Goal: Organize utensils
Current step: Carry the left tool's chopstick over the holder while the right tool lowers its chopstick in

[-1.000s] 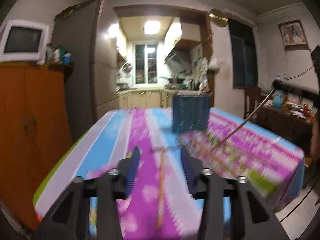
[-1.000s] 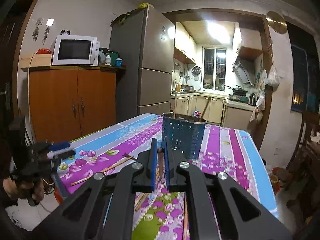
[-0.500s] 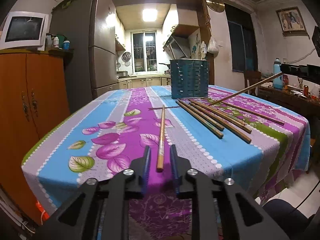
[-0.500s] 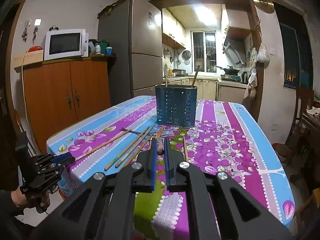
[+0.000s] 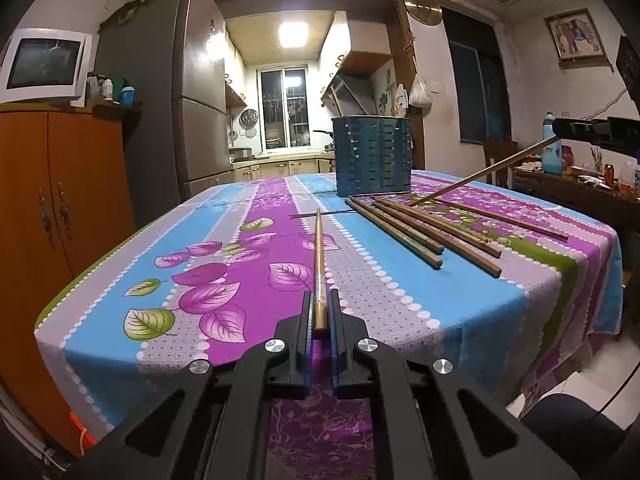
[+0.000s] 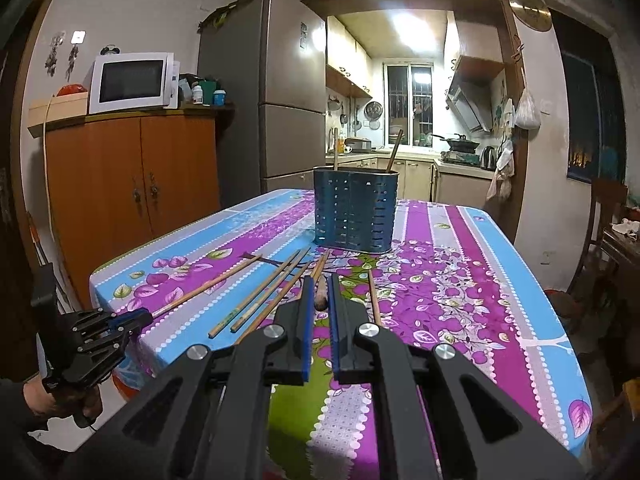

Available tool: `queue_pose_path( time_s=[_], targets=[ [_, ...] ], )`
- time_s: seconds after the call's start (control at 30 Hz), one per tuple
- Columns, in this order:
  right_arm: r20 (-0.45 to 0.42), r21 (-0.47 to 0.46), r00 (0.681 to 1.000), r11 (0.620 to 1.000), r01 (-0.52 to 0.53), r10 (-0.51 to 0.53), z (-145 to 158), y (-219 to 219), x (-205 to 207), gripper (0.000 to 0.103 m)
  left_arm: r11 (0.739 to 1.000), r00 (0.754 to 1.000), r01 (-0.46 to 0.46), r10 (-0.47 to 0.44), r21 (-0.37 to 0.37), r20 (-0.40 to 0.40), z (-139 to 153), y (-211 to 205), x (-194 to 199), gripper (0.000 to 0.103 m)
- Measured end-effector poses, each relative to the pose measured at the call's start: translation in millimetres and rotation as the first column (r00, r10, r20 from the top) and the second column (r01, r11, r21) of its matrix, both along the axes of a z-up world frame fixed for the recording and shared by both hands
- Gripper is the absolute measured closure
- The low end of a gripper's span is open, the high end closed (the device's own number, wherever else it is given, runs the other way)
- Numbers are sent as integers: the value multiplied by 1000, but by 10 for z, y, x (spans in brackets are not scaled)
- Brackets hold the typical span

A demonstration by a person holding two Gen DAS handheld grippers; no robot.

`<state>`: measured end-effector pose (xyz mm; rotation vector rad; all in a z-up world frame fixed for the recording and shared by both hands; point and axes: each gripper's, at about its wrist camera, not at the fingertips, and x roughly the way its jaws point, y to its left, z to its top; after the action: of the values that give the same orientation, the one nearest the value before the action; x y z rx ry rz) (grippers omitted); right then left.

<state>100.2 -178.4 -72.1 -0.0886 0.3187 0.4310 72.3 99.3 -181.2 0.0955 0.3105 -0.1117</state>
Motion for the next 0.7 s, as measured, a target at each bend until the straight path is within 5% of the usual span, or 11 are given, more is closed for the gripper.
queue_pose_path(
  time_s=[0.7],
  targets=[
    [122,10,991,999,-51,49,608,-29,211,98,997,967,69,-76,38,243,1488,-256,36,95]
  ],
)
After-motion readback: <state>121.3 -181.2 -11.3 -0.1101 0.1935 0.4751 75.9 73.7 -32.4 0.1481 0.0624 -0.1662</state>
